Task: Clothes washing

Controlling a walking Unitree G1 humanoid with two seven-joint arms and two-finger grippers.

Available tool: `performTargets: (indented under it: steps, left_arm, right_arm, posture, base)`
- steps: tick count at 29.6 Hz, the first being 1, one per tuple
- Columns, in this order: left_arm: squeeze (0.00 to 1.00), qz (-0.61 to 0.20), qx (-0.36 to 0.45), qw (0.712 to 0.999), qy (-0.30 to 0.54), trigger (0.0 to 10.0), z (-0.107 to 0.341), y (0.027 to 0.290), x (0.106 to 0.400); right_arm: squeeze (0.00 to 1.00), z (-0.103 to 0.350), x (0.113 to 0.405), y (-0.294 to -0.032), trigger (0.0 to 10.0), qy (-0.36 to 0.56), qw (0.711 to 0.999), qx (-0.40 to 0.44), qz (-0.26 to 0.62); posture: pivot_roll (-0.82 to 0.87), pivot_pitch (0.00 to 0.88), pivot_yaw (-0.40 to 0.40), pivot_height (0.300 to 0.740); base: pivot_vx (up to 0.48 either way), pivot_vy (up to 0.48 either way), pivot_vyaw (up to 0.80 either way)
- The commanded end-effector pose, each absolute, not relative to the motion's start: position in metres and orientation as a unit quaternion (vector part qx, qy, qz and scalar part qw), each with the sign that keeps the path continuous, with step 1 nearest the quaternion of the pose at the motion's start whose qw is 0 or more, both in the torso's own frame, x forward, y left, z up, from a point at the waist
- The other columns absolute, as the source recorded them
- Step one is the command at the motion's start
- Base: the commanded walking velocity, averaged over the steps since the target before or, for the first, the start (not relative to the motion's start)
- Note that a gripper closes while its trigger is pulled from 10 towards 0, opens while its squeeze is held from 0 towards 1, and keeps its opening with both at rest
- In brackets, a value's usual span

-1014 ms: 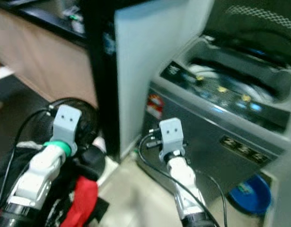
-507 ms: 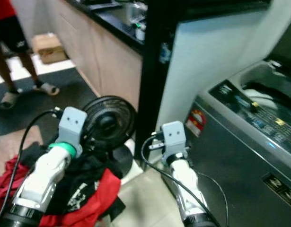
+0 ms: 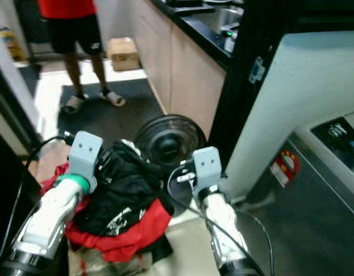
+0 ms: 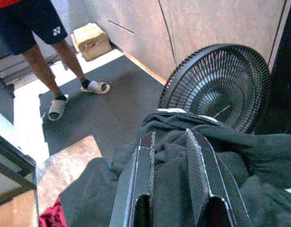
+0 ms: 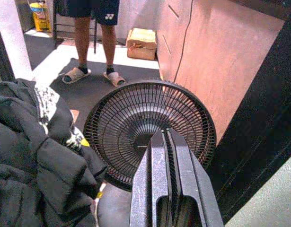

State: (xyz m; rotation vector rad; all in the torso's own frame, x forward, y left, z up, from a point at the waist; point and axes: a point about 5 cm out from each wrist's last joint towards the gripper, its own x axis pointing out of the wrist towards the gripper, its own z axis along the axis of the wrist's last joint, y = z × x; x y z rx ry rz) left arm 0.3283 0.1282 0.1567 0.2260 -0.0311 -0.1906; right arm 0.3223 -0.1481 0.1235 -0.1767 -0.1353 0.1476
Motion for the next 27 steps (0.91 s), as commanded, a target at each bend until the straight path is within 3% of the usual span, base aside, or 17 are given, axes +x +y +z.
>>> performTargets:
  steps: [1,27]
  left_arm:
    - [0.0,-0.093,0.119,0.989,-0.004,10.0,0.1507,0.1316,0.3273]
    - [0.0,-0.091,0.117,0.989,-0.006,10.0,0.1522,0.13,0.3297]
  right_arm:
    - [0.0,0.1183,0.3207,-0.1481,10.0,-0.06,0.992,-0.085,0.073]
    - [0.0,0.1175,0.3208,-0.1463,10.0,-0.066,0.992,-0.076,0.077]
  posture:
    - [0.07,0.027,0.011,0.74]
    - [0.07,0.03,0.012,0.74]
  base:
    - [0.0,0.0,0.79]
    - [0.0,0.0,0.79]
